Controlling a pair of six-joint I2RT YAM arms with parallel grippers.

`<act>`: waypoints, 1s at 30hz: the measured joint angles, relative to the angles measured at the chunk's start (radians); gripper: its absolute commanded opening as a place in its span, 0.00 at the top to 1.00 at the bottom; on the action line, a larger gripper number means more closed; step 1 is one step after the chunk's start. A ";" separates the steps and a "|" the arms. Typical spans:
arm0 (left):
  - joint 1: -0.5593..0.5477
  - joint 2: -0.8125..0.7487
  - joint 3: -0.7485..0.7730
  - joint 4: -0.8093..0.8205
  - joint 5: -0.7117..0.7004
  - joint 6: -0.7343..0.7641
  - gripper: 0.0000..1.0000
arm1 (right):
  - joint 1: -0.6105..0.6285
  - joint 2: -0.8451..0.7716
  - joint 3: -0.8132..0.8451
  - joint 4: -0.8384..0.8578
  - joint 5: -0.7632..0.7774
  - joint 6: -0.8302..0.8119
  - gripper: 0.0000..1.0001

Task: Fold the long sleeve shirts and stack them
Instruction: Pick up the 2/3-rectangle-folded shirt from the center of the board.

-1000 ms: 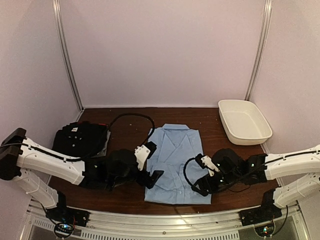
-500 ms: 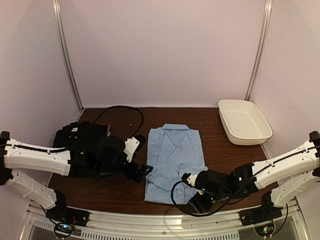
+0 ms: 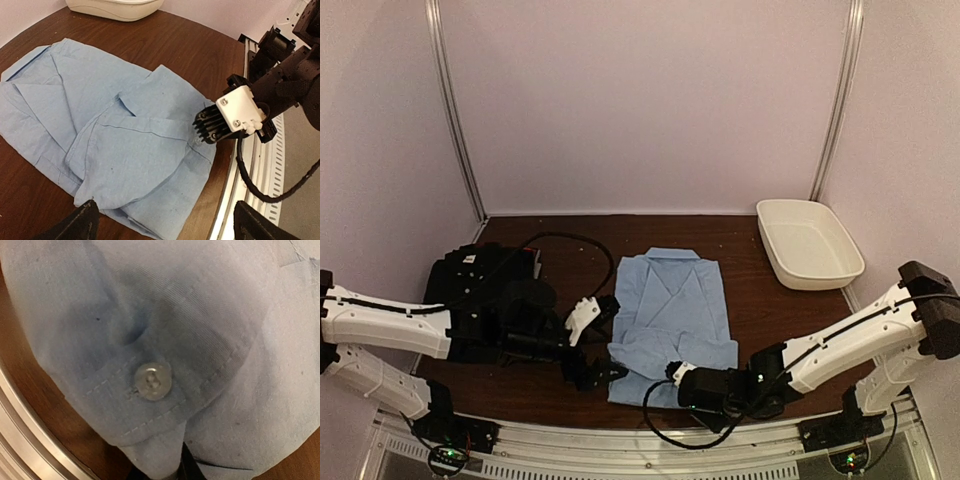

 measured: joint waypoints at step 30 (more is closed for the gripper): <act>-0.323 0.197 -0.058 0.126 -0.237 0.608 0.32 | 0.009 -0.357 -0.086 0.019 -0.415 0.055 1.00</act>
